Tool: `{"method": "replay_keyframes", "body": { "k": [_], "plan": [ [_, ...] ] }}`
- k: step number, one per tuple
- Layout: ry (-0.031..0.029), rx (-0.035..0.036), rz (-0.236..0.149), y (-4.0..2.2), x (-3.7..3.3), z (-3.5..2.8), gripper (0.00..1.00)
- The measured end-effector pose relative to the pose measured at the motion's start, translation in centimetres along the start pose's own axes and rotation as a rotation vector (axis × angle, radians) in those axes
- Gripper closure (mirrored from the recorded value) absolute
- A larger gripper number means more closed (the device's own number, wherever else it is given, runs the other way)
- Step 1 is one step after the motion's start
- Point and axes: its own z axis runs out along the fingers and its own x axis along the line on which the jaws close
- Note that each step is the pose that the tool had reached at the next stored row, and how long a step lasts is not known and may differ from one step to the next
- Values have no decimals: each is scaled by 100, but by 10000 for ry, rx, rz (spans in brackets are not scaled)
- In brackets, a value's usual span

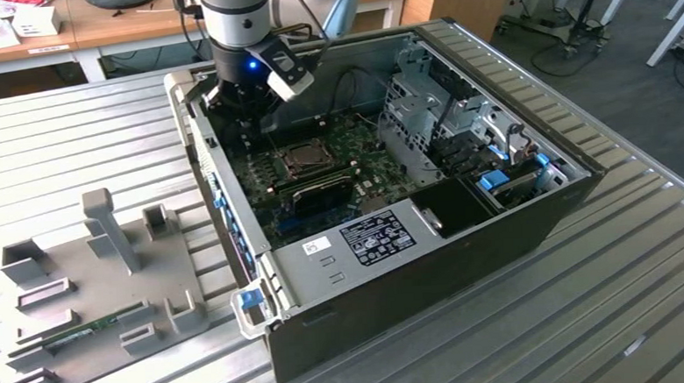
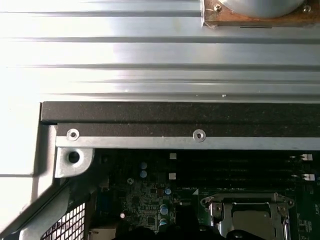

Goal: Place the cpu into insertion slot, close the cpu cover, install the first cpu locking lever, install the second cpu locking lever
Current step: 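Install the first cpu locking lever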

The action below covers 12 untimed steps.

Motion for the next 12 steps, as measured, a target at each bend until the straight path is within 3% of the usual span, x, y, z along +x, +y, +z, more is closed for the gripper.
{"method": "replay_keyframes", "body": {
  "k": [2, 9, 12],
  "plan": [
    [0, -74, 5, 1, 0, 0, 89],
    [1, -88, 5, 0, -56, 3, 89],
    [0, -153, 10, 0, -79, 5, 89]
  ]
}}
